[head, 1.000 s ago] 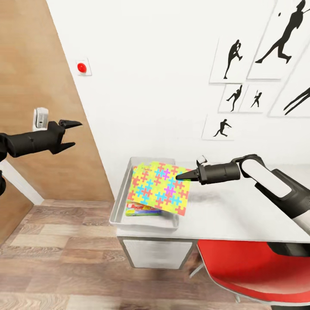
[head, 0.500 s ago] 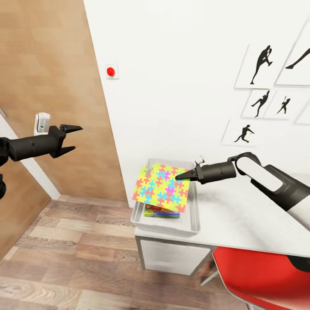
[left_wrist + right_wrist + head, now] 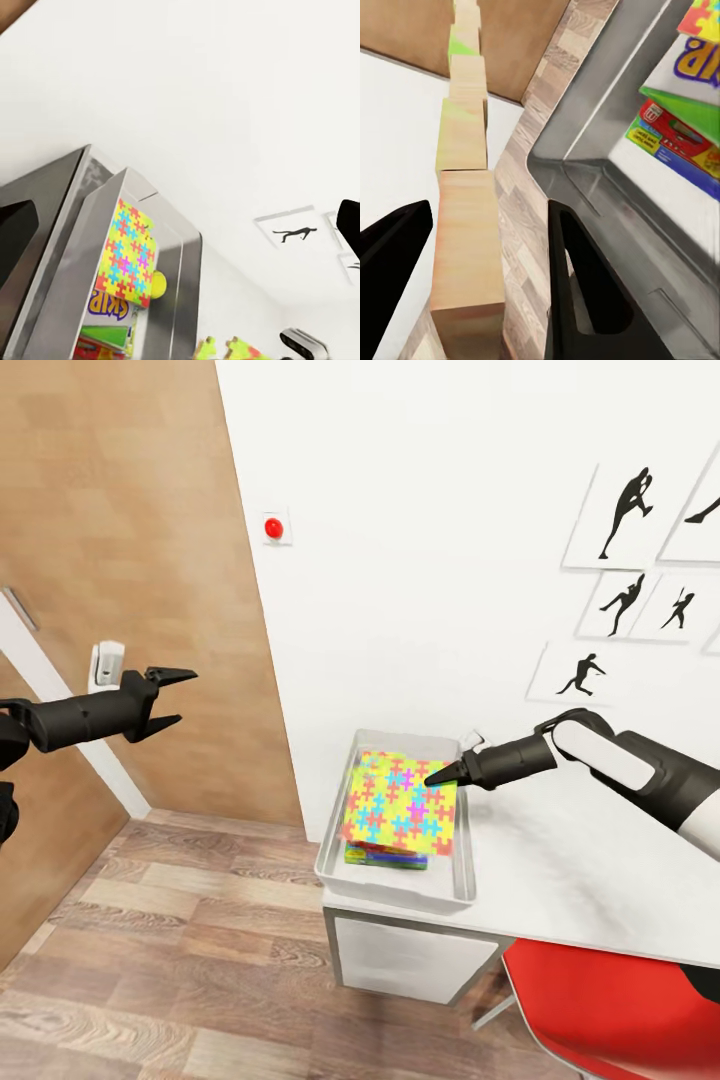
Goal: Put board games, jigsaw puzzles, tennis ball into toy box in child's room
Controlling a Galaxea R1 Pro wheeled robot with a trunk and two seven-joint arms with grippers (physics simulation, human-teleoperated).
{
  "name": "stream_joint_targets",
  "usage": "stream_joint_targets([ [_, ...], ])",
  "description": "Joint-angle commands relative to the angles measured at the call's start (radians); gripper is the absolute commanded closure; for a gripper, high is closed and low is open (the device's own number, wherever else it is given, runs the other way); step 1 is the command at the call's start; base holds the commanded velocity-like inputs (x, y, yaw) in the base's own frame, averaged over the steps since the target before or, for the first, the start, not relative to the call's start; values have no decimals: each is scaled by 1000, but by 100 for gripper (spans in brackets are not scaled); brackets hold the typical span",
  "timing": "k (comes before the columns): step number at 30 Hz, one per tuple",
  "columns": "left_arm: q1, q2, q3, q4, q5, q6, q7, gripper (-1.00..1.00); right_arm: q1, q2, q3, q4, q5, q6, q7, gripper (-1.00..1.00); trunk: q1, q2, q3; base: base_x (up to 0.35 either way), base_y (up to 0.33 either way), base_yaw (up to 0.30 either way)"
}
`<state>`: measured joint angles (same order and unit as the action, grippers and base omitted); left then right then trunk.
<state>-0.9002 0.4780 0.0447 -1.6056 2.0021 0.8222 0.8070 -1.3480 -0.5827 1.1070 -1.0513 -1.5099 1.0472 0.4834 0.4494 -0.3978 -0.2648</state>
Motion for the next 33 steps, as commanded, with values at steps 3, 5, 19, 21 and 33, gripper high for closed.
stream_joint_targets([
  [3, 4, 1, 1, 0, 9, 2, 7, -100, -5, -6, 12, 19, 0, 0, 13, 100, 1, -2, -2, 0, 1, 12],
  [5, 7, 2, 1, 0, 9, 2, 5, -100, -8, -11, 18, 31, -3, 0, 15, 100, 1, -2, -2, 0, 1, 8],
  [19, 12, 3, 1, 0, 9, 2, 2, -100, -15, -16, 29, 61, -8, 0, 23, 100, 1, -2, -2, 0, 0, 2],
  [21, 14, 4, 1, 0, 9, 2, 2, -100, -16, -16, 29, 63, -8, 0, 23, 100, 1, -2, -2, 0, 0, 0],
  [33, 20, 4, 1, 0, 8, 0, 3, -100, -14, -11, 31, 65, -3, 0, 23, 100, 1, -2, -2, 0, 0, 0],
])
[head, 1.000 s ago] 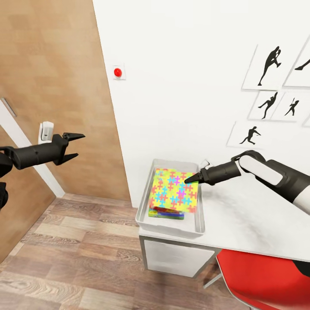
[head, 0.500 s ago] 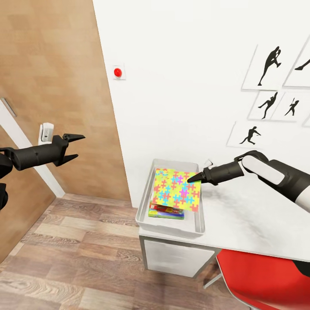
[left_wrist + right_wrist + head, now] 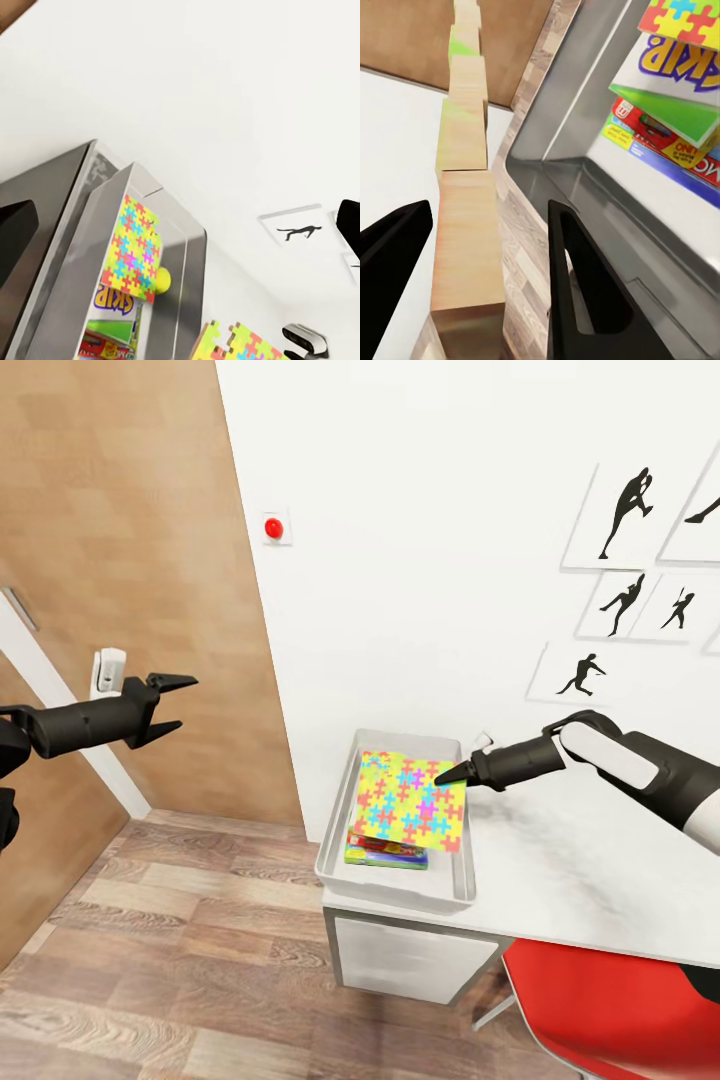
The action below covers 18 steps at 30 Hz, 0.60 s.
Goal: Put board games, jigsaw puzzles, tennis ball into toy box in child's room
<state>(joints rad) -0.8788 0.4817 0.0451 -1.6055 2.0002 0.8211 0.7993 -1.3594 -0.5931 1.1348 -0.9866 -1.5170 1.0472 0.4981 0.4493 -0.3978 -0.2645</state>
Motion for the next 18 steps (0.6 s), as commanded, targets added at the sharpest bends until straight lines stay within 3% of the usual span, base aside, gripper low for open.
stream_joint_targets([
  [1, 0, 0, 1, -1, 9, 2, 10, -100, -2, -2, 4, 0, 5, 0, 9, 100, 1, -2, -2, 0, 0, 0],
  [18, 14, -1, -4, -1, 1, 3, 15, -100, 7, -10, 6, 0, 6, 0, 9, 100, 1, -2, -3, 106, 6, 0],
])
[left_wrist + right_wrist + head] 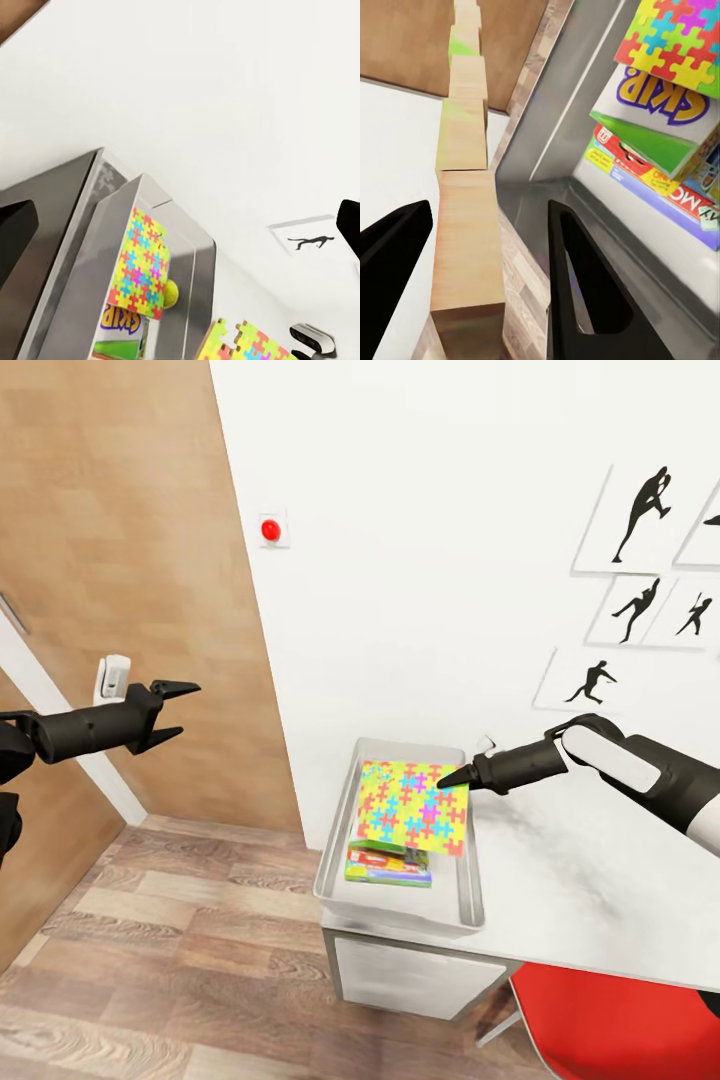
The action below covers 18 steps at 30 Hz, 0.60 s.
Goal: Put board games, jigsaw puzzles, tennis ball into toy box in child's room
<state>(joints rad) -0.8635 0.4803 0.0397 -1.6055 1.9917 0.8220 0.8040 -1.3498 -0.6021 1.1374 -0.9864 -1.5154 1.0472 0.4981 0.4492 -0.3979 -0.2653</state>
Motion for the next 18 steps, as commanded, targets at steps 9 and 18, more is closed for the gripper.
stream_joint_targets([
  [9, 7, 0, 3, -1, 8, 2, 8, -100, -1, -6, 5, 1, 4, 0, 9, 100, 1, -2, -11, 25, 1, 0],
  [18, 9, -2, 1, -1, 7, 2, 8, -100, 0, -5, 6, 5, 3, 0, 9, 100, 1, -2, -24, 5, 0, 0],
])
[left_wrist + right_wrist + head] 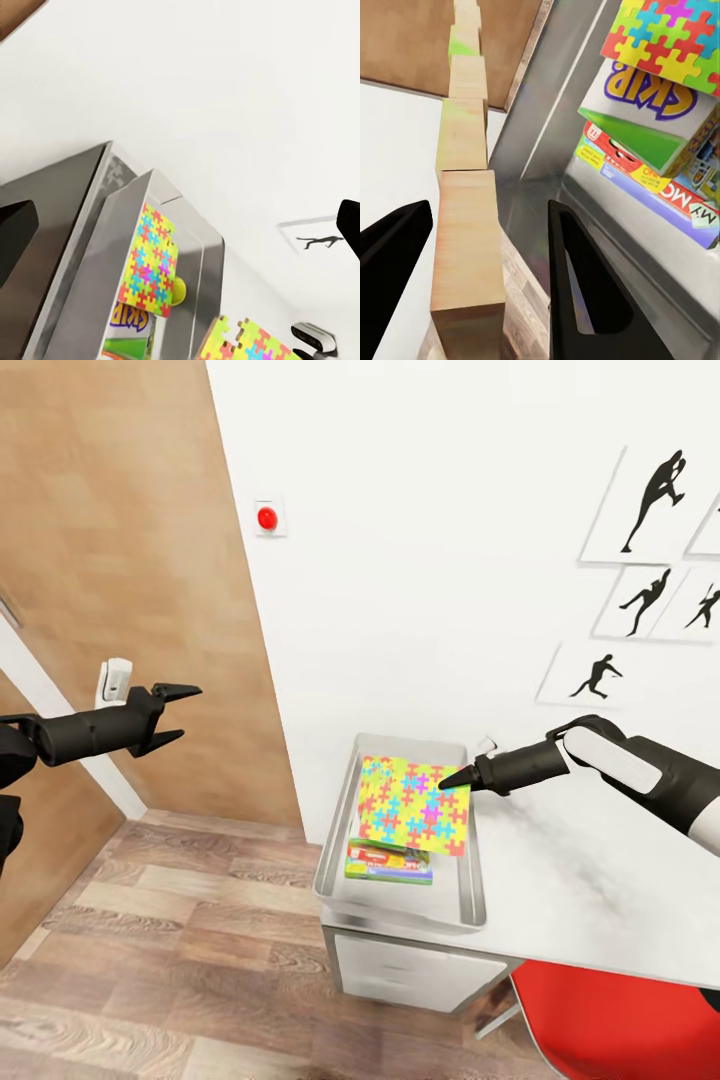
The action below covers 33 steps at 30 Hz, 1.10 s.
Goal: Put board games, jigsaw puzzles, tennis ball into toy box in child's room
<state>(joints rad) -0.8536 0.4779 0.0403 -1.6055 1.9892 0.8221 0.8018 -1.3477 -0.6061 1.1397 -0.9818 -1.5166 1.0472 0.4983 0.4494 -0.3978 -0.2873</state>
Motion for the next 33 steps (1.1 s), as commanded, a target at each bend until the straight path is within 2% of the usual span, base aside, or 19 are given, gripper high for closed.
stream_joint_targets([
  [1, -1, 0, 0, -1, 10, 2, 11, -100, -2, 0, 4, 1, 5, 0, 9, 100, 1, -2, -4, 2, 0, 0],
  [6, 1, -1, 0, -1, 10, 1, 12, -100, -2, 1, 10, 3, 5, 0, 9, 100, 1, -2, -12, 1, 0, 0],
  [14, 12, -1, 1, -1, 10, 1, 10, -100, -5, 18, 53, 27, 5, 0, 8, 100, 1, -2, -25, 0, 0, 0],
  [21, 15, -2, 3, -1, 10, 1, 7, -100, -7, 38, 65, 43, 6, 0, 8, 100, 1, -2, -33, 0, 0, 0],
  [33, 16, -4, 5, -1, 12, 0, 5, -100, -4, 47, 75, 59, 7, 0, 8, 100, 1, -2, -36, 46, 18, 0],
])
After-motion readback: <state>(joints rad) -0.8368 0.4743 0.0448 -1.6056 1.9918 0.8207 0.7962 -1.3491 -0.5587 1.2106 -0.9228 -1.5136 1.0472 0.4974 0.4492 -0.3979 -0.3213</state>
